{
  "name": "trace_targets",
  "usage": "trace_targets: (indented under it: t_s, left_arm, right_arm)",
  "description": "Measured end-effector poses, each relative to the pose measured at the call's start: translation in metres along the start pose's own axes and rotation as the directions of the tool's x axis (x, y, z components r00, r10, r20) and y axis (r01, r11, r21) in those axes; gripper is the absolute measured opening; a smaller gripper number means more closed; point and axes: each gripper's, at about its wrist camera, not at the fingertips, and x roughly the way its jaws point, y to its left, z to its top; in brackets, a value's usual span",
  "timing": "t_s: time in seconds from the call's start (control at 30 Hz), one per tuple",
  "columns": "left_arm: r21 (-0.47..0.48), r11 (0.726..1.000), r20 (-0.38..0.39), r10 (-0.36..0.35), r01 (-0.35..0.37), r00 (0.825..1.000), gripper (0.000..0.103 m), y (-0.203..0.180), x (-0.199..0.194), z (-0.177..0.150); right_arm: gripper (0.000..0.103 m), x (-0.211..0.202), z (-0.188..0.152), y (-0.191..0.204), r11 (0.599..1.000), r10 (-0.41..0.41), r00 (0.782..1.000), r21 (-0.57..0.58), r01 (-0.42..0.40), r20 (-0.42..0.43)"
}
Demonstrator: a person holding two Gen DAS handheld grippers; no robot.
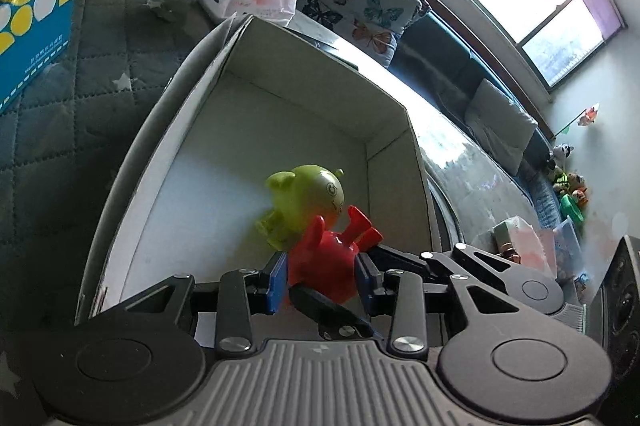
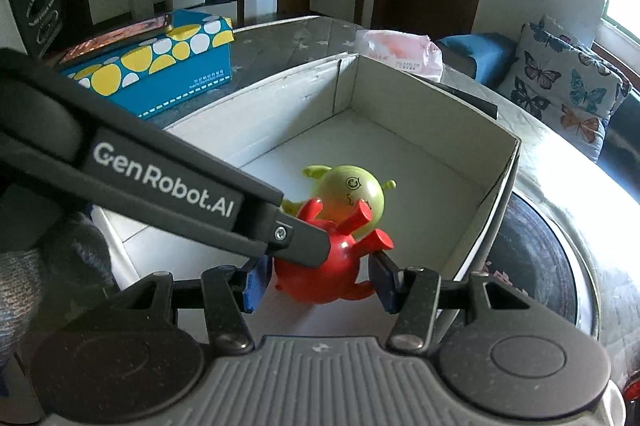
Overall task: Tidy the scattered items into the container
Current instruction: 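Open the left tool to release the red bird toy and withdraw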
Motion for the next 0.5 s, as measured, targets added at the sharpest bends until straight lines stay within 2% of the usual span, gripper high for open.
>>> trace_targets:
  t_s: [0.2,0.33,0.5]
  left_arm:
    - [-0.022,1.000,0.025,-0.010,0.011,1.000,0.039,0.002,-0.012,-0.002]
    - [-0.025,1.000,0.048,-0.015,0.016,0.999,0.039,-0.001,-0.023,-0.003]
    - [-0.024,0.999,0.074,-0.032,0.034,0.997,0.039,-0.009,-0.037,-0.008]
  right_arm:
    - [0.056,-0.015,-0.006,-0.005,0.999,0.012,0.999,0.043,-0.014,0.037]
    - [0.066,-0.036,-0.014,-0.006,0.998,0.008,0.996,0.063,-0.014,0.092]
    - [0.066,-0.066,-0.023,-0.006,0.996,-0.005,0.987,0.090,-0.009,0.159]
